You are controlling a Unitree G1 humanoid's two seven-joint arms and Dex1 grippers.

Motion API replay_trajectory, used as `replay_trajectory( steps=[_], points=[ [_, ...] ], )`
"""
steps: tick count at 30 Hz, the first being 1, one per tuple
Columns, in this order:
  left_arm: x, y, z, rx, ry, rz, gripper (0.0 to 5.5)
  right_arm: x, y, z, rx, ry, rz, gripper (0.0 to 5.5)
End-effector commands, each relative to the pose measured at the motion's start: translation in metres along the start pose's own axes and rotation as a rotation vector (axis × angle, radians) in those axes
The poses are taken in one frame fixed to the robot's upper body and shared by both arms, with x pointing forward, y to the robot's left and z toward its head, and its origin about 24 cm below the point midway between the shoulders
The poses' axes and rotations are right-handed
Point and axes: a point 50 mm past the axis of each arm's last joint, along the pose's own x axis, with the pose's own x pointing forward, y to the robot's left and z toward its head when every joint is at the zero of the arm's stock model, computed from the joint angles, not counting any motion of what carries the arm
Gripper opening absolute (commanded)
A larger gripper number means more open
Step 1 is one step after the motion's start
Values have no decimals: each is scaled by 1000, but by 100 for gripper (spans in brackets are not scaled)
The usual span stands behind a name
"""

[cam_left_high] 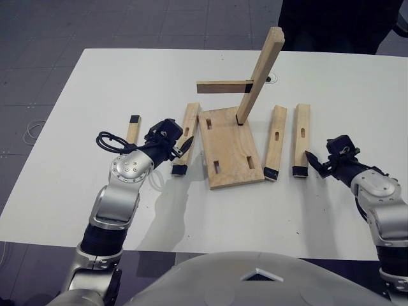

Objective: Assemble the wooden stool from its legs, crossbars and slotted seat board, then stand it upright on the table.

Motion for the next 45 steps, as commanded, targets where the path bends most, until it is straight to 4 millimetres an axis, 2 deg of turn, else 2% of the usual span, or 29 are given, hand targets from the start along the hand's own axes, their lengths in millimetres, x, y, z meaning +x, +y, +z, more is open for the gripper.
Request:
replay_trajectory(
  steps=[1, 5, 9, 14, 22, 27, 33, 40, 45],
  points=[
    [3, -1, 2, 0, -1, 3, 344, 10, -12, 1, -53, 0, -46, 350],
    [5, -2, 1, -1, -1, -2, 344, 20, -18, 11, -55, -59, -84, 350],
    [4, 0, 1, 2, -1, 3, 344, 2, -13, 23, 89, -177, -102, 350],
    [1, -2, -3, -12, 5, 13, 344, -20, 22, 10, 188, -129, 19, 350],
    [2, -4, -2, -5, 1, -7, 344, -28, 48, -4, 229, -46, 122, 350],
    [1, -6, -3, -11, 3, -8, 344, -27, 49, -17, 197, 55, 98, 350],
    [1, -5, -4, -15, 8, -6, 344, -27, 38, -31, 222, 115, -16, 350],
    [0, -5, -4, -16, 9, -8, 344, -24, 35, -42, 376, 43, -102, 350],
    [2, -6, -3, -17, 7, -10, 344, -16, 34, -40, 431, -40, -114, 350]
  ],
)
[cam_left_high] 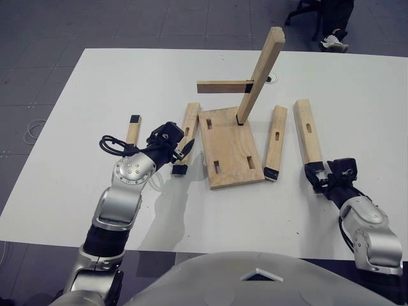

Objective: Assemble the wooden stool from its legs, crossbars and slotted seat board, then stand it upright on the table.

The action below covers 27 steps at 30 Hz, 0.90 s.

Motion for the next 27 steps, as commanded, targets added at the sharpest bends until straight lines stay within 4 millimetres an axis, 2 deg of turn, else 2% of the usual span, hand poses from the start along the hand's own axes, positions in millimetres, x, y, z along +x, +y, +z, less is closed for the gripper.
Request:
replay_trajectory(
  steps=[1, 6, 14, 19, 22, 27],
  points=[
    [1, 0, 2, 6, -5, -4, 344, 7, 1, -2, 41, -28, -3, 350],
    [1, 1, 2, 5, -5, -2, 344, 14, 2, -7, -7, -41, 7, 350],
    [2, 3, 2, 4, -5, 7, 344, 13, -3, -19, -99, -29, -60, 212],
    [2, 4, 3, 7, -8, 8, 344, 14, -5, -23, -41, -34, -93, 205],
    [2, 6, 4, 5, -18, 20, 344, 18, -10, -3, -48, -125, -123, 205],
    [-4, 21, 0, -100, -52, 48, 344, 28, -10, 83, -52, -433, -127, 205]
  ],
)
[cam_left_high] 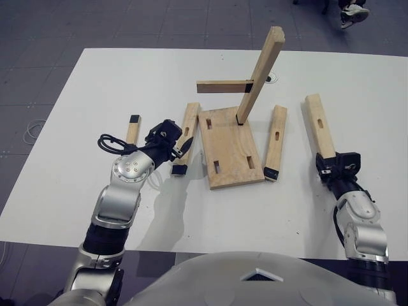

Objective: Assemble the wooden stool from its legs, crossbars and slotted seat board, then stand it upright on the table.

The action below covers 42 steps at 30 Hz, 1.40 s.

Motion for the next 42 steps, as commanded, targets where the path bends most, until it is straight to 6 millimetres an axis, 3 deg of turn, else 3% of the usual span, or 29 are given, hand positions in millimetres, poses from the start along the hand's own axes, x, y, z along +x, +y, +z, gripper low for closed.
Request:
replay_trajectory(
  steps=[1, 6, 8, 11, 13, 18, 22, 26, 29, 33, 42],
  points=[
    [-5, 16, 0, -51, -50, 21, 344, 22, 5, 74, 30, -271, 32, 205],
    [-14, 42, 3, -132, -150, 15, 344, 31, 11, 142, 150, -481, 147, 205],
    [-22, 53, 19, -221, -264, -14, 344, 29, 14, 170, 251, -562, 240, 205],
    [-29, 57, 44, -334, -426, -109, 344, 20, 32, 199, 404, -616, 511, 205],
    [-32, 56, 62, -421, -528, -179, 344, 13, 43, 208, 479, -605, 725, 205],
    [-41, 46, 91, -568, -639, -356, 344, 3, 50, 210, 541, -541, 987, 205],
    [-51, 28, 113, -714, -736, -560, 344, -8, 69, 201, 566, -440, 1228, 205],
    [-48, 13, 123, -824, -749, -661, 422, -14, 80, 190, 599, -351, 1407, 205],
    [-45, 10, 129, -957, -779, -710, 457, -14, 84, 179, 624, -280, 1497, 205],
    [-49, 4, 128, -1086, -795, -805, 457, -13, 86, 172, 665, -244, 1559, 205],
    [-54, -11, 130, -1112, -753, -916, 457, -15, 95, 165, 640, -212, 1623, 205]
  ],
)
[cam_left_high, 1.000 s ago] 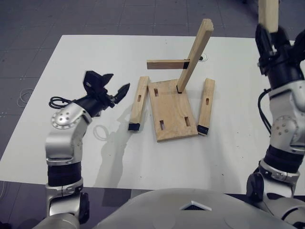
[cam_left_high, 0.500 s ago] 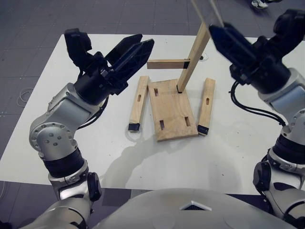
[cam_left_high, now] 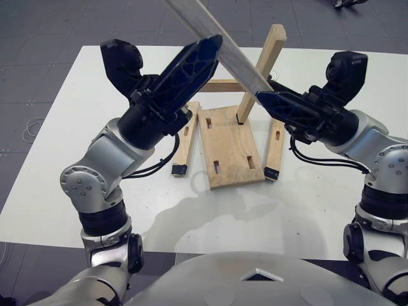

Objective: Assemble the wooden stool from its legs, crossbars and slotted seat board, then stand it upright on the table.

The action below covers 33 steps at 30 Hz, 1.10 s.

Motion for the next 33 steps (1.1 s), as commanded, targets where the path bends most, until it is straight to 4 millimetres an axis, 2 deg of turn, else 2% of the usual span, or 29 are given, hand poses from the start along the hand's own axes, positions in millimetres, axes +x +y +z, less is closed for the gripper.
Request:
replay_trajectory(
  steps=[1, 6, 15, 19, 25, 33],
  points=[
    [1, -2, -2, 3, 3, 11, 457, 1, 2, -5, -3, 33, 16, 205],
    [2, -2, -1, 35, -12, 9, 457, 1, 3, -13, -3, 56, 16, 205],
    [-1, 2, -6, 46, 17, 46, 314, 8, 0, -10, -21, 21, -6, 205],
    [0, 1, -6, 42, 10, 32, 308, 10, -2, -9, -25, 15, -14, 205],
    [1, -1, -2, 33, -28, 8, 229, 12, -2, -12, -23, 26, -17, 205],
    [-2, -3, -3, 29, -32, -4, 226, 13, -5, -9, -27, 11, -37, 205]
  ],
)
